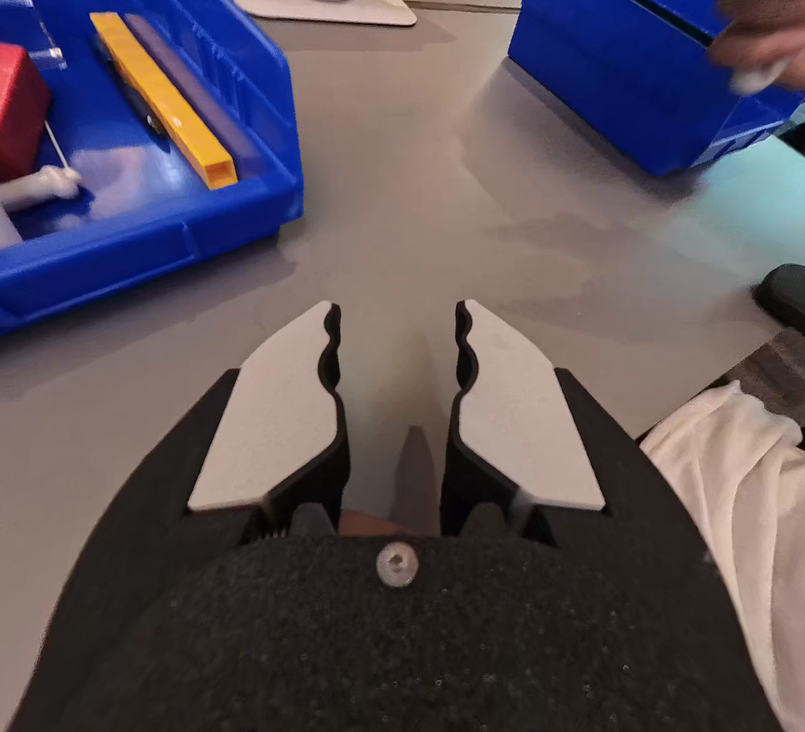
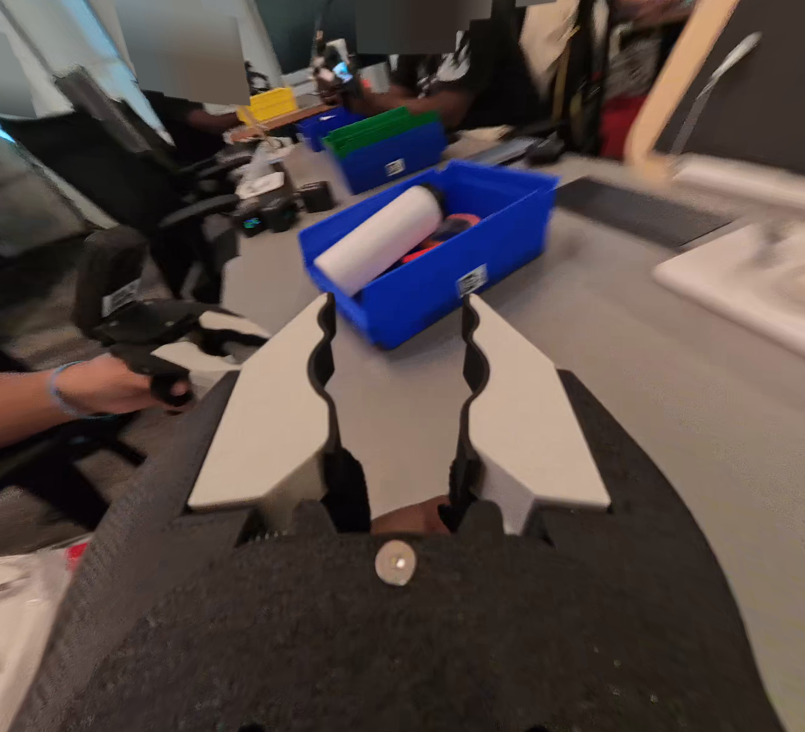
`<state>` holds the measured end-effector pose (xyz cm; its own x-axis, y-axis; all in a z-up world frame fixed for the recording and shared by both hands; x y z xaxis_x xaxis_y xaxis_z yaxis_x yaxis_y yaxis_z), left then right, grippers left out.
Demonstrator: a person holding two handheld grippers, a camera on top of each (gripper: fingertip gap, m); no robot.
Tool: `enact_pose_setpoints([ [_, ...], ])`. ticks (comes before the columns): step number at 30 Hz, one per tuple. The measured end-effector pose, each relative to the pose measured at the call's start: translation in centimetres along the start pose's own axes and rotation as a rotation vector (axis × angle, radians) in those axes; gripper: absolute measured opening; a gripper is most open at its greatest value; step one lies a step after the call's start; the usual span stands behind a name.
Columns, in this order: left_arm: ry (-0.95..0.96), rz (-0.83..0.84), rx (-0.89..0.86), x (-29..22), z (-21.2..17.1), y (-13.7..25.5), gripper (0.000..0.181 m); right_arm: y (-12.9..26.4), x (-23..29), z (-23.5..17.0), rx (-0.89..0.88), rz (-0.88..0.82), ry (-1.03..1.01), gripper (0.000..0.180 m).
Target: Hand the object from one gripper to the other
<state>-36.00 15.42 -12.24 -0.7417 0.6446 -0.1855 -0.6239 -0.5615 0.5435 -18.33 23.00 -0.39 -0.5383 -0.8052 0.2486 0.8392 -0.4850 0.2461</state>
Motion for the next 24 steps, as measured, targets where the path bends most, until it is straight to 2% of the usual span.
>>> enact_pose_setpoints([
  [3,-0.098,-0.003,-0.033,-0.1,1.6,1.2,0.048,-3.8,3.9,-5.7,0.006,0.167,-0.116,0.057],
  [5,-0.137,-0.06,-0.021,-0.2,2.9,1.9,0.05,-4.7,5.8,-8.8,0.027,0.174,-0.132,0.058],
  [11,-0.393,-0.142,0.132,3.9,7.1,2.9,0.053,-3.3,9.9,-13.7,0.162,0.127,0.033,0.058],
  [13,-0.539,-0.134,0.201,6.3,8.4,1.6,0.053,-3.0,10.1,-13.9,0.162,0.105,0.086,0.057],
  [16,-0.749,-0.013,0.359,11.6,9.4,-2.1,0.049,-3.3,9.3,-13.9,0.16,0.089,0.071,0.057],
  [18,-0.73,-0.031,0.518,13.7,8.7,-4.7,0.045,-3.5,8.7,-14.0,0.172,0.091,0.02,0.057],
  [20,-0.689,0.01,0.608,15.3,8.9,-7.2,0.051,-3.5,8.3,-13.8,0.167,0.093,-0.018,0.057],
  [24,-0.708,0.074,0.618,16.3,10.9,-10.8,0.047,-3.2,7.6,-13.5,0.152,0.08,-0.053,0.057],
])
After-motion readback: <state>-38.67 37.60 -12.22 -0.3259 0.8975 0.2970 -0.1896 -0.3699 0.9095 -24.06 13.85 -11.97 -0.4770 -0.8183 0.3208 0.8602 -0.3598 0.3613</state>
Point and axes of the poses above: each gripper's, where its closed fingertips meet, y back along the fingers, z out of its top, x = y × z across the jaws, the point moved 1 cm from there along y, back along the fingers, and after that the axes turned 7 degrees about x, right-handed, at the moved point
